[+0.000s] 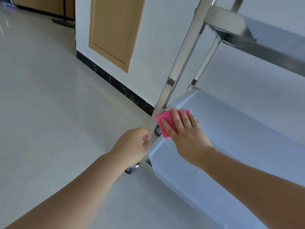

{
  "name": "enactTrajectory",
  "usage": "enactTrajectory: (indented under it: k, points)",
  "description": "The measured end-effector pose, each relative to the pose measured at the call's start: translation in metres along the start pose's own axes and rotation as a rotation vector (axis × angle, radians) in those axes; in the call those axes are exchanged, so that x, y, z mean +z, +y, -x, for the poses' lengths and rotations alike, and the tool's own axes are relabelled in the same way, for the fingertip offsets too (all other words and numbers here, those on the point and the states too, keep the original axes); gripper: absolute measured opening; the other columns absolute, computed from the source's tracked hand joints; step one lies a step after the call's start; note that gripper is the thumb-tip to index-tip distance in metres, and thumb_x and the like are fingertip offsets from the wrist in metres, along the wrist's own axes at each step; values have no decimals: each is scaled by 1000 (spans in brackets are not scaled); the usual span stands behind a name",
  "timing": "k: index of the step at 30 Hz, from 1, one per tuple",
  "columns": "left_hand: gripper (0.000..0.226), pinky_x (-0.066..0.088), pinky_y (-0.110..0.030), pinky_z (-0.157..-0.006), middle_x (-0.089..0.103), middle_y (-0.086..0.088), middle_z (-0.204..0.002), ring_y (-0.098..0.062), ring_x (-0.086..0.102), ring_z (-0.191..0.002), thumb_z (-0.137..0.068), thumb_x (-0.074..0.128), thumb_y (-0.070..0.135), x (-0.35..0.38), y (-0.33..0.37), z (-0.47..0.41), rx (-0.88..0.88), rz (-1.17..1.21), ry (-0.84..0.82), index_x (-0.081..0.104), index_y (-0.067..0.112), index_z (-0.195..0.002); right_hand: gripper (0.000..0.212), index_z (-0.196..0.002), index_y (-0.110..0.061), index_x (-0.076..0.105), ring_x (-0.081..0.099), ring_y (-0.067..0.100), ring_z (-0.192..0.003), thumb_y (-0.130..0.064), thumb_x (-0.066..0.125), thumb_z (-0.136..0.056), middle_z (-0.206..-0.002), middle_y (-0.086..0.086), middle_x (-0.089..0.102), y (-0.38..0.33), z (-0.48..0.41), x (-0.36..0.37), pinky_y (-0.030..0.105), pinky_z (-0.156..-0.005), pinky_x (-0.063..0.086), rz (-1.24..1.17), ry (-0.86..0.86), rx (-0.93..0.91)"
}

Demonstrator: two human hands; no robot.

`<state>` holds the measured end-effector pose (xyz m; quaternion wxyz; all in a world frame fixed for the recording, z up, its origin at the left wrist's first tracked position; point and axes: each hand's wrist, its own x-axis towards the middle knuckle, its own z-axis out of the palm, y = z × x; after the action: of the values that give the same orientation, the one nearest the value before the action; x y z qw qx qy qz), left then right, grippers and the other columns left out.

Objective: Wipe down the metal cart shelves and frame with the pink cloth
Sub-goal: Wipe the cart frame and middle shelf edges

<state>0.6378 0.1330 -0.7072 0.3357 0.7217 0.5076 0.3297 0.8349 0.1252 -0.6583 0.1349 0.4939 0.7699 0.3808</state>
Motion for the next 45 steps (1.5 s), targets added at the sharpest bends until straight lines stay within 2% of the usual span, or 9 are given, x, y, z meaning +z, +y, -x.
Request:
enactTrajectory:
  k: [3,5,7,9,11,13,17,27,45]
  points:
    - [18,52,-28,-75,61,12,-100,-13,62,-83,-93,47,24,6,-22,13,16,-131,-239,60,28,-104,73,-153,-16,7,23,49,-137,-27,30,-85,-154,31,9,-5,-16,-9,56,-113,20,69,-56,7]
    - [19,46,-21,-68,59,13,-101,-6,57,-79,-93,47,24,13,-30,14,60,-173,-328,60,29,-106,72,-152,-16,-4,17,50,-139,-25,29,-90,-153,34,0,-11,-25,-12,54,-115,14,63,-89,49]
    - [20,40,-18,-63,58,13,-100,-3,52,-73,-93,47,24,20,-31,15,101,-198,-383,58,27,-109,72,-153,-15,0,21,52,-136,-24,36,-91,-151,38,4,-18,-30,-13,55,-114,16,63,-105,96]
    - [21,39,-19,-62,58,10,-106,-3,49,-69,-95,46,25,27,-30,15,137,-222,-422,57,26,-112,68,-152,-14,14,33,52,-129,-24,33,-87,-147,38,21,-22,-33,-10,55,-111,26,82,-100,116]
    - [21,42,-22,-68,59,9,-110,-7,50,-75,-95,45,25,34,-30,16,168,-234,-455,56,26,-113,68,-147,-14,35,48,49,-117,-24,36,-80,-137,36,41,-20,-33,-8,54,-103,38,71,-41,126]
    - [21,46,-24,-74,59,9,-111,-11,55,-84,-95,45,26,40,-28,15,187,-230,-482,56,26,-112,67,-143,-15,42,52,46,-112,-23,39,-77,-132,32,47,-15,-31,-5,52,-99,43,68,3,111]
    - [22,48,-26,-80,61,8,-111,-13,59,-96,-95,45,25,53,-21,15,207,-226,-520,57,24,-114,66,-142,-15,45,54,45,-111,-21,42,-76,-131,28,50,-11,-23,-1,50,-99,43,47,90,112]
    - [24,47,-25,-83,61,5,-114,-15,58,-100,-96,44,21,66,-2,13,278,-261,-550,57,21,-116,67,-142,-15,45,55,44,-110,-18,44,-75,-132,29,49,1,0,3,49,-98,45,30,69,104]
    - [21,46,-23,-78,58,13,-106,-8,55,-86,-94,44,26,111,37,19,343,-311,-618,57,27,-111,65,-141,-17,46,54,44,-113,-18,44,-77,-134,28,49,35,84,12,49,-97,45,-11,29,132]
